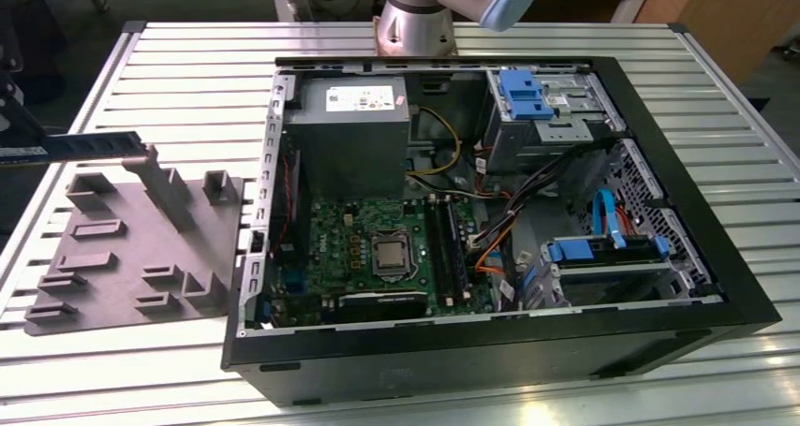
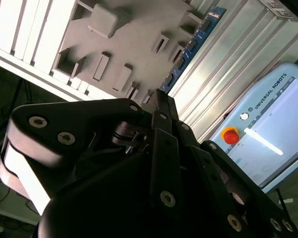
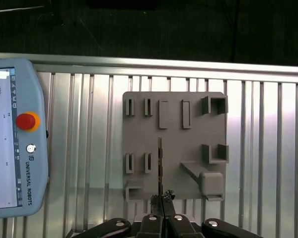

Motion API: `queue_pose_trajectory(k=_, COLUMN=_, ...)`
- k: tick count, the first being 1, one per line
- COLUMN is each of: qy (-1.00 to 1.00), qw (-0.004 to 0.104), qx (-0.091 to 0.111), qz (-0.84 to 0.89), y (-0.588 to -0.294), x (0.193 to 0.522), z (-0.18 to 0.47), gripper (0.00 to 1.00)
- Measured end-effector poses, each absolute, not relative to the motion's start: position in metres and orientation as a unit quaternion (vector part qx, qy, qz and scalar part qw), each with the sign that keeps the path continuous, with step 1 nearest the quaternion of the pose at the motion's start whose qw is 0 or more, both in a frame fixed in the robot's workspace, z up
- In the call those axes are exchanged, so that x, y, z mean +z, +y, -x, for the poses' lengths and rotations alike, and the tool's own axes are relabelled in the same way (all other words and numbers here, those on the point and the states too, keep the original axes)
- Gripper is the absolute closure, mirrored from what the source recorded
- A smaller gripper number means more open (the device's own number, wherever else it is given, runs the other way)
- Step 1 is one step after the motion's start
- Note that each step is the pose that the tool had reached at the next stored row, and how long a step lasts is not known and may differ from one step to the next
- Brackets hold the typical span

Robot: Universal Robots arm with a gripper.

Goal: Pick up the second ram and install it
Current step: 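Pick up the second ram and move it above second insertion slot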

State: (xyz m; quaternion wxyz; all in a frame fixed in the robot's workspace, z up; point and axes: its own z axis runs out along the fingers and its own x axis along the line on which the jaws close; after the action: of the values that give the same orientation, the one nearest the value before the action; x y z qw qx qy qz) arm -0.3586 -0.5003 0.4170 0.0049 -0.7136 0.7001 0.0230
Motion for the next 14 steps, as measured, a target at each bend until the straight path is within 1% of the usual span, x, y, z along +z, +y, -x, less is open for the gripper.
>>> queue_pose_trajectory(k=14, qy=0.700, qw=0.005, qx=0.023, qz=0.714, y=-0.500, x=0.417, z=0.343, gripper=0.89)
